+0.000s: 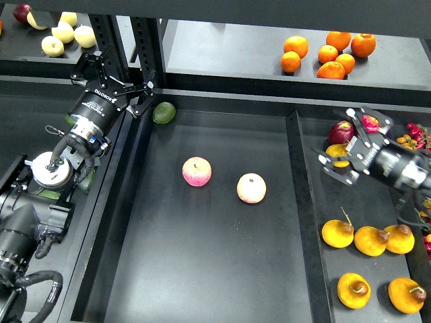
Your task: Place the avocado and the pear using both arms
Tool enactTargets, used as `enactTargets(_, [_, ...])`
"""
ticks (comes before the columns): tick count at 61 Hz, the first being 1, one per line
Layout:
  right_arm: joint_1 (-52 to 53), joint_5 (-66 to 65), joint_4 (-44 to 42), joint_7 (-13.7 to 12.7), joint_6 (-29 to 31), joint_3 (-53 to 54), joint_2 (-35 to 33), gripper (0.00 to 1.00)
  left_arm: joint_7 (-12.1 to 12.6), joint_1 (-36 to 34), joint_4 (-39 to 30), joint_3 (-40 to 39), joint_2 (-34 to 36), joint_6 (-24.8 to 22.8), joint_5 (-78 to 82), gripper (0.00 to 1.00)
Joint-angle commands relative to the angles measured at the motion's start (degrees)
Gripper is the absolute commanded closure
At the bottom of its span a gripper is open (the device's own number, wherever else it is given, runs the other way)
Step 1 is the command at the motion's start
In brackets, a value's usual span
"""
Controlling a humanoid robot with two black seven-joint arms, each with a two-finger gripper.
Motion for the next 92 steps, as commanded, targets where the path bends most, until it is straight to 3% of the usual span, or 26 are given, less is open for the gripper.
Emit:
enactTargets(1, [2.3, -0.1, -0.8, 5.8, 0.0, 0.2, 4.1, 0.11, 0.0, 0.3, -0.5, 0.0, 0.0, 0.0, 0.0, 0.00])
enactTargets(8, [3.9, -1.3, -3.1, 10.3, 0.0, 0.2, 8.9, 0.10, 0.0, 0.4, -0.5, 0.2, 0.0, 0.0, 0.0, 0.00])
enactTargets(18, [5.6, -7.3, -8.3, 12.6, 0.0, 3.1, 16.9, 0.05, 0.0, 0.4, -0.7, 0.8, 0.0, 0.0, 0.0, 0.00])
enactTargets(22, [7.1, -9.8, -12.3, 12.8, 0.0, 5.7, 19.2, 0.01, 0.0, 0.3, -0.7, 1.0, 0.0, 0.0, 0.0, 0.00])
enactTargets(50, [15.1, -13.3, -23.1, 13.7, -0.4, 9.6, 19.2, 0.01, 0.0, -1.0, -0.3, 1.2, 0.0, 0.0, 0.1, 0.00])
enactTargets(92, [15.7, -14.4, -23.6, 15.2, -0.5, 10.4, 19.2, 0.01, 0.0, -1.7, 0.1, 1.2, 0.0, 0.0, 0.1, 0.00])
